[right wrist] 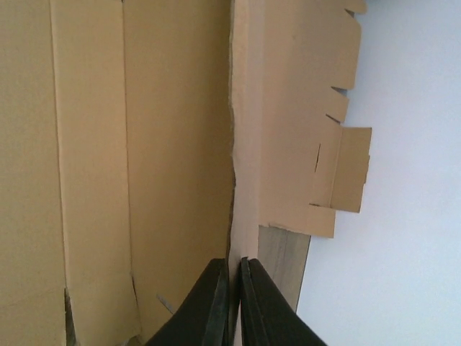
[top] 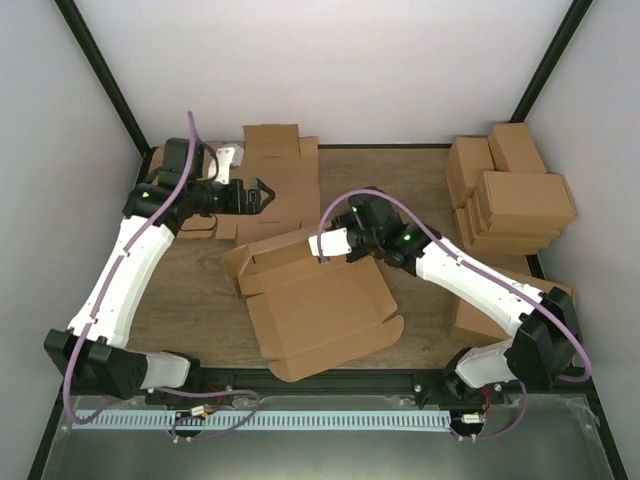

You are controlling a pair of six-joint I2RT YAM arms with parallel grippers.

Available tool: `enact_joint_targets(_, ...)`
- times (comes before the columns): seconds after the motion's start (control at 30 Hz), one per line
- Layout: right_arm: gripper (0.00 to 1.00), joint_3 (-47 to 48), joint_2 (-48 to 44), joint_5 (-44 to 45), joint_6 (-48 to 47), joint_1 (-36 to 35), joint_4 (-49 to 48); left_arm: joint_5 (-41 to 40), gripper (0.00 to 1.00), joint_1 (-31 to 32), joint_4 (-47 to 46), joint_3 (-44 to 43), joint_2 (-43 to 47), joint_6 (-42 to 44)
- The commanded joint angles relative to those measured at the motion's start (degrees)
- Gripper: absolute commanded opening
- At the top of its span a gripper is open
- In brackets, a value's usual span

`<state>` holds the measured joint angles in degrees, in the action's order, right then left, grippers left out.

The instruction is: Fold the paper box

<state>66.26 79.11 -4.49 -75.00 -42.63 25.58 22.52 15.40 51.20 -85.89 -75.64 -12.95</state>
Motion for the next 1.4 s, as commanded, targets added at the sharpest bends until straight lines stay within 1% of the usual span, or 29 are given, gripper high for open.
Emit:
enact_joint_targets(0.0,0.06,-1.81,0.59,3.51,-1.32,-0.79,-6.48,9.72,0.99,0.79,-2.34,3.00,-0.87,5.80)
enact_joint_targets(0.07,0.06,-2.97,1.09,4.95,-0.79,-0.79,-8.83,8.40,0.99,2.96,-3.24,5.12,-0.01,8.08)
enact_joint_targets(0.17,0.07,-4.90,1.14,5.34,-0.70,-0.79,-12.24,5.56,0.99,6.04,-7.35,10.01,2.27,9.70)
enact_joint_targets(0.23,0.07,-5.02,1.47,5.09,-0.21,-0.79,-13.20,4.28,0.99,6.90,-8.70,12.39,2.55,10.12)
enact_joint_targets(0.47,0.07,-6.34,1.28,4.97,0.54,-0.77,-14.43,1.04,0.92,6.91,-7.20,11.98,-3.30,11.37)
enact_joint_targets(0.67,0.08,-9.40,0.60,3.44,0.88,-0.73,-17.09,1.98,0.92,6.81,-9.74,10.92,-5.73,13.11)
enact_joint_targets(0.8,0.08,-11.11,0.09,3.64,1.38,-0.79,-18.55,6.50,0.92,6.57,-10.15,8.83,-9.64,12.70)
enact_joint_targets(0.87,0.08,-11.30,0.16,3.78,1.85,-0.79,-18.70,8.00,0.89,6.55,-9.94,8.40,-11.66,12.67)
enact_joint_targets(1.13,0.08,-11.68,0.46,3.07,2.66,-0.79,-18.61,8.94,0.81,6.54,-10.74,8.42,-17.18,13.09)
enact_joint_targets(1.2,0.11,-11.68,0.33,2.84,3.09,-0.79,-18.52,9.80,0.77,6.51,-10.93,8.37,-17.63,13.52)
enact_joint_targets(1.23,0.13,-11.68,0.29,2.66,3.49,-0.76,-18.47,10.98,0.75,6.57,-10.90,8.29,-17.82,13.94)
enact_joint_targets(1.27,0.21,-11.72,0.04,2.54,4.22,-0.78,-18.49,12.07,0.74,6.58,-10.72,8.35,-17.87,14.45)
enact_joint_targets(1.3,0.25,-11.95,-0.20,2.54,5.30,-0.79,-18.68,13.37,0.73,6.60,-10.64,8.55,-17.88,14.96)
enact_joint_targets(1.37,0.26,-13.02,-0.82,3.17,7.15,-0.79,-20.43,14.38,0.71,6.69,-10.36,9.18,-17.89,16.02)
